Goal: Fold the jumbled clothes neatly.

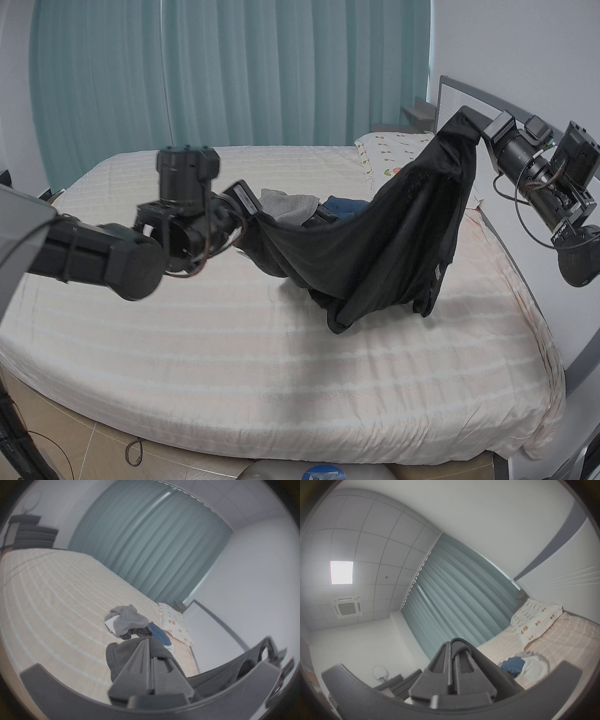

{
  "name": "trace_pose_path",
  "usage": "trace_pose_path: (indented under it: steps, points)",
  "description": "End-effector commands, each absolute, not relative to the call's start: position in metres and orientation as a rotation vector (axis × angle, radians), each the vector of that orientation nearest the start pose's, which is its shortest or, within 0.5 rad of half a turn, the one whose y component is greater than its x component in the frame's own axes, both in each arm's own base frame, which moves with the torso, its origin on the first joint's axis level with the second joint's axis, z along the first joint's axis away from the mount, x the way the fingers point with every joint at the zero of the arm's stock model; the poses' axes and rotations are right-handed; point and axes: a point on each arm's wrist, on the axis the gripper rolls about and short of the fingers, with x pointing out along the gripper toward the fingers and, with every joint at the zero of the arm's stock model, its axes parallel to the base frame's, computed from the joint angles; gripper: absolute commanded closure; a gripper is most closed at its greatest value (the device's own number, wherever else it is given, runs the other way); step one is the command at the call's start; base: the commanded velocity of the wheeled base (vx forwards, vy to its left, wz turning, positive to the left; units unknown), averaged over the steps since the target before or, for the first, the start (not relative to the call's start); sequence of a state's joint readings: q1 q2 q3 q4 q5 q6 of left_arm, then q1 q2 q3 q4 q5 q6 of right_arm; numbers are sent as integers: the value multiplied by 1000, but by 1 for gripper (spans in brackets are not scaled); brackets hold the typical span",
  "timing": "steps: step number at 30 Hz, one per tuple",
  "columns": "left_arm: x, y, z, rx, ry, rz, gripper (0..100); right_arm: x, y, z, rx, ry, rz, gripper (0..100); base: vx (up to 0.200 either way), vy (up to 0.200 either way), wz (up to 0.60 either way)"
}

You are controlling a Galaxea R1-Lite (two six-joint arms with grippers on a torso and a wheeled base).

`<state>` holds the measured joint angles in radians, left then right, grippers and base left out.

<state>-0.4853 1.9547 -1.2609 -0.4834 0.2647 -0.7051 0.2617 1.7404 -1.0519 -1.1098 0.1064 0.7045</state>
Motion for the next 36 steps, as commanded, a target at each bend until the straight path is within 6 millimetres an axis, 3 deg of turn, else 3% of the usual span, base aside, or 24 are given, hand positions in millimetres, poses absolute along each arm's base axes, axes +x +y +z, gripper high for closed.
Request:
trace_pose_path:
  steps: [1,2,3,4,5,14,18,25,36]
  points:
    - [316,-143,266,-767,171,-129,100,323,87,290,749,-330,429,100,0,0,0]
    - [313,-142,261,-804,199,-119,100,327,90,269,749,-259,410,100,0,0,0]
    - [313,-142,261,-804,199,-119,100,327,90,269,749,-259,410,100,0,0,0]
    - [310,-140,249,-834,246,-116,100,331,91,240,753,-170,384,100,0,0,0]
    - [309,-140,240,-840,281,-116,100,333,91,225,763,-140,371,100,0,0,0]
    - [284,-130,189,-822,387,-136,100,334,101,168,829,-16,355,100,0,0,0]
    - [274,-129,170,-818,403,-152,100,331,102,156,839,29,343,100,-100,0,0]
    - [266,-125,150,-812,441,-134,100,331,102,154,860,41,337,100,-200,0,0]
    - [275,-123,152,-921,401,-122,100,333,102,151,856,49,334,100,0,0,0]
